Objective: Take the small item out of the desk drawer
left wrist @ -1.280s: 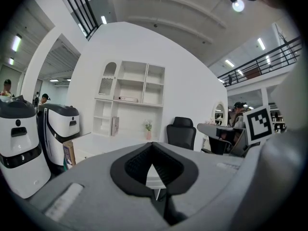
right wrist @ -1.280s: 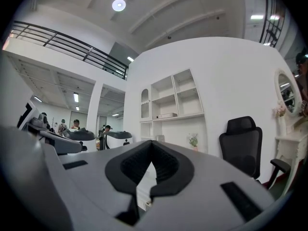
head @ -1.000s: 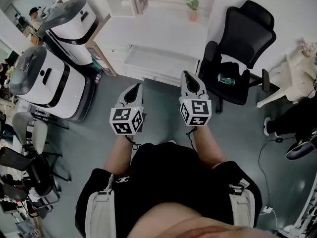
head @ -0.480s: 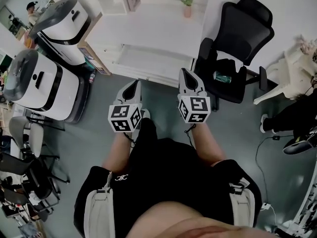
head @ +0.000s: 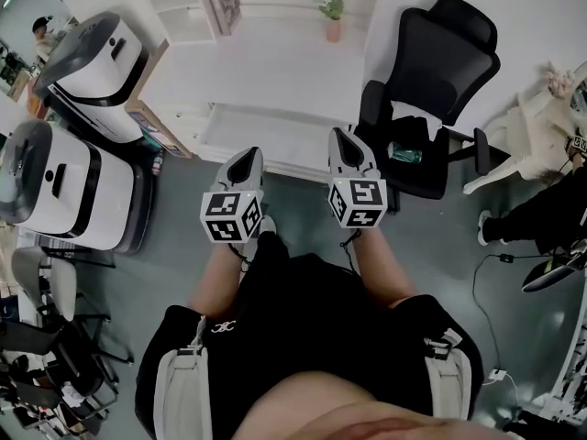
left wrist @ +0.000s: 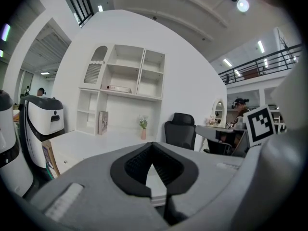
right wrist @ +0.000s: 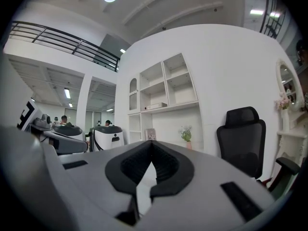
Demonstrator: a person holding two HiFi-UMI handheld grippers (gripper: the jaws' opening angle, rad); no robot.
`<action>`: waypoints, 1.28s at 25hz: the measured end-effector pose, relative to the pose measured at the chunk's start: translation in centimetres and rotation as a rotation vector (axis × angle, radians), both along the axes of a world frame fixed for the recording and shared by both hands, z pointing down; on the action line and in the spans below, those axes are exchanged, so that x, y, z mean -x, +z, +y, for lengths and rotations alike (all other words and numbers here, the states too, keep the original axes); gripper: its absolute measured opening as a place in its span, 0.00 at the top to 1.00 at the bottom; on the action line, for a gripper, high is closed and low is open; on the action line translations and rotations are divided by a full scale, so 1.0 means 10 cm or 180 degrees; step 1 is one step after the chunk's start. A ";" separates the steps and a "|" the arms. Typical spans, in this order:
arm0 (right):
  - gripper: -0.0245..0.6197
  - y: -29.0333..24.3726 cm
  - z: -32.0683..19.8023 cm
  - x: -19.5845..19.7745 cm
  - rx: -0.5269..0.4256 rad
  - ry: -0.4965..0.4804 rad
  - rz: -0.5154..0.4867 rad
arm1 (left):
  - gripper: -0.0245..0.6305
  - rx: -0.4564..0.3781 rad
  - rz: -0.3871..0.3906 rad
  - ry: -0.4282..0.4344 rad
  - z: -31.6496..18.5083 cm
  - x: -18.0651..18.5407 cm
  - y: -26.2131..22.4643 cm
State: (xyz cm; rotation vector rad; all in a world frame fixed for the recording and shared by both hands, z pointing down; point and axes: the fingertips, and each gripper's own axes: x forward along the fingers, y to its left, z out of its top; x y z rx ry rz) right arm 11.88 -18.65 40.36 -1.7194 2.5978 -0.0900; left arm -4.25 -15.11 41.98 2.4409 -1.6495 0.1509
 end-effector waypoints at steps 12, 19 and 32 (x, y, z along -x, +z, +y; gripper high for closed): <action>0.96 -0.01 -1.24 0.31 0.0132 0.0311 -0.0023 | 0.94 0.0011 -0.0015 0.0321 -1.45 0.36 -0.13; 0.96 0.06 -1.82 0.47 0.0245 0.0584 0.0008 | 0.94 0.0042 0.0007 0.0623 -2.21 0.53 -0.11; 0.96 0.49 -2.37 0.41 0.0679 0.1187 -0.0037 | 0.94 0.0337 0.0039 0.1367 -3.04 0.35 0.28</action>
